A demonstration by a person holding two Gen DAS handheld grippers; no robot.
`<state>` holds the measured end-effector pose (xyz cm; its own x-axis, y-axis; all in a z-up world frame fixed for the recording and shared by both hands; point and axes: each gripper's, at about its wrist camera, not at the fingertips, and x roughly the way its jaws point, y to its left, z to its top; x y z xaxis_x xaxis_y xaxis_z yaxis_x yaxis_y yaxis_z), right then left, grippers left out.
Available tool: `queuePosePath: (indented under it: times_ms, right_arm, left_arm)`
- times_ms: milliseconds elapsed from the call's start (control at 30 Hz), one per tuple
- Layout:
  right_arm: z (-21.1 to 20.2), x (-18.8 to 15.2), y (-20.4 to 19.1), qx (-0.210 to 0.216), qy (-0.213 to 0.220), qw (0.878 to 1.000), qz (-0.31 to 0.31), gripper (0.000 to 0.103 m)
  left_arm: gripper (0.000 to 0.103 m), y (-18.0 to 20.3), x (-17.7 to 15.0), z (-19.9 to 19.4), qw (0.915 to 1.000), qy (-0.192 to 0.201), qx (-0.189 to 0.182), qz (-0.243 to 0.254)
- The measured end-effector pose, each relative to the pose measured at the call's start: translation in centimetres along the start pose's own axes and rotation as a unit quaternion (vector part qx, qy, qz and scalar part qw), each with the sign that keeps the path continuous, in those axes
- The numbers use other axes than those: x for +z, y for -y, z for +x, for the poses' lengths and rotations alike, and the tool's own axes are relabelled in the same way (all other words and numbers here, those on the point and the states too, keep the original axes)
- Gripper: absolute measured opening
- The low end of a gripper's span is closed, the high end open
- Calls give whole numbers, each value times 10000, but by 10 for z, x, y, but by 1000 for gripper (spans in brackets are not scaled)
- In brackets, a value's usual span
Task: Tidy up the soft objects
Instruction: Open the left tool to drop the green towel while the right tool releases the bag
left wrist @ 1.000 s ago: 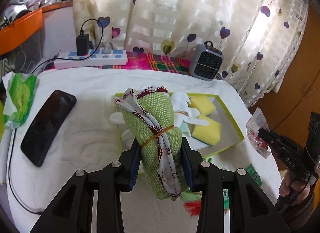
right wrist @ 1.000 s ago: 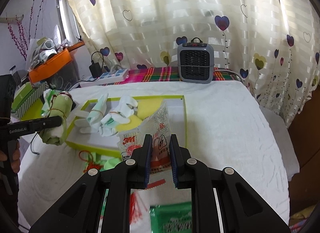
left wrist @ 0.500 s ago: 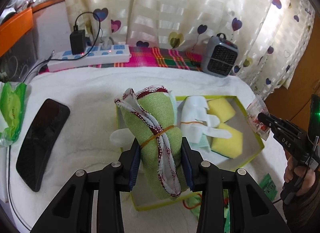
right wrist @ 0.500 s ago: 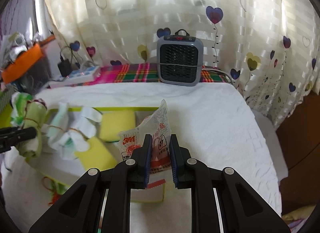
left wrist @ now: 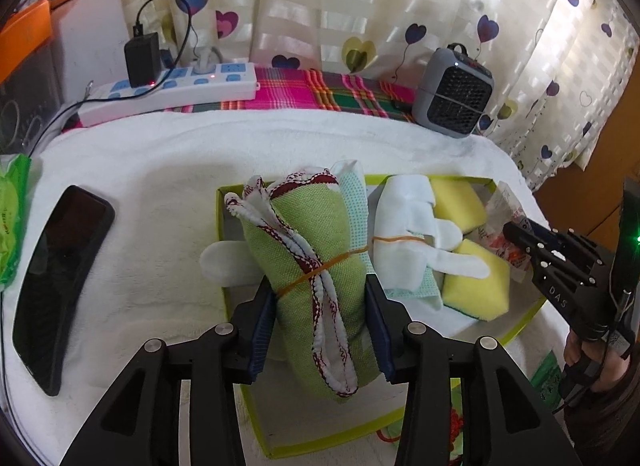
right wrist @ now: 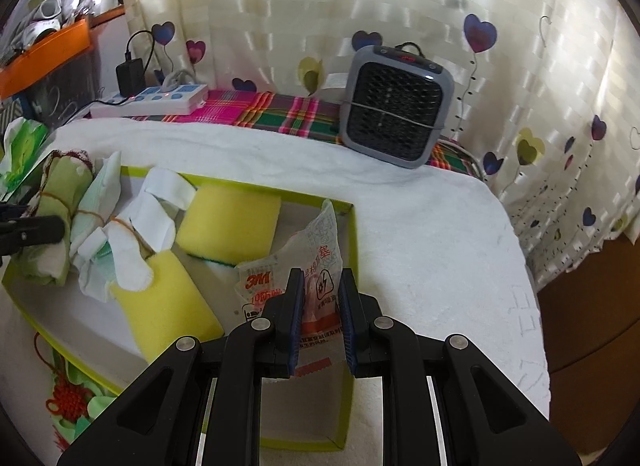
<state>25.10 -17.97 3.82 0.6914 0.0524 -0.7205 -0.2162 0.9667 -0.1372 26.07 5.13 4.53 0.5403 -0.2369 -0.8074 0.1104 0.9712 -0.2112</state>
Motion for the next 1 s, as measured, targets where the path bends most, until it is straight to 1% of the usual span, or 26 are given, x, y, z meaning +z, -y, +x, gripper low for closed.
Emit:
queuePosePath:
  times_ms: [367, 500, 733, 800, 867, 933, 1000]
  right_arm:
    - [7, 0, -1, 142, -39, 9999, -31, 18]
    - [13, -2, -2, 264, -177, 9995, -44, 21]
    - [13, -4, -4, 312, -165, 9994, -27, 25]
    - [11, -4, -4, 307, -122, 9994, -36, 28]
    - [9, -4, -4, 290, -54, 9996, -31, 45]
    - [7, -4, -4, 371, -33, 9993, -1, 48]
    - [5, -5, -6, 314, 4, 9995, -31, 48]
  left_arm:
    - [47, -1, 0, 6, 10000, -26, 66, 25]
    - [48, 2, 1, 5, 9998, -18, 143, 119]
    - [53, 4, 1, 2, 9996, 43, 213, 168]
    - [54, 4, 1, 2, 9996, 56, 212, 174]
    - [55, 4, 0, 1, 9996, 88, 205, 158]
    - [57, 4, 0, -1, 9994, 127, 279, 149]
    - [60, 6, -1, -4, 9992, 160, 317, 184]
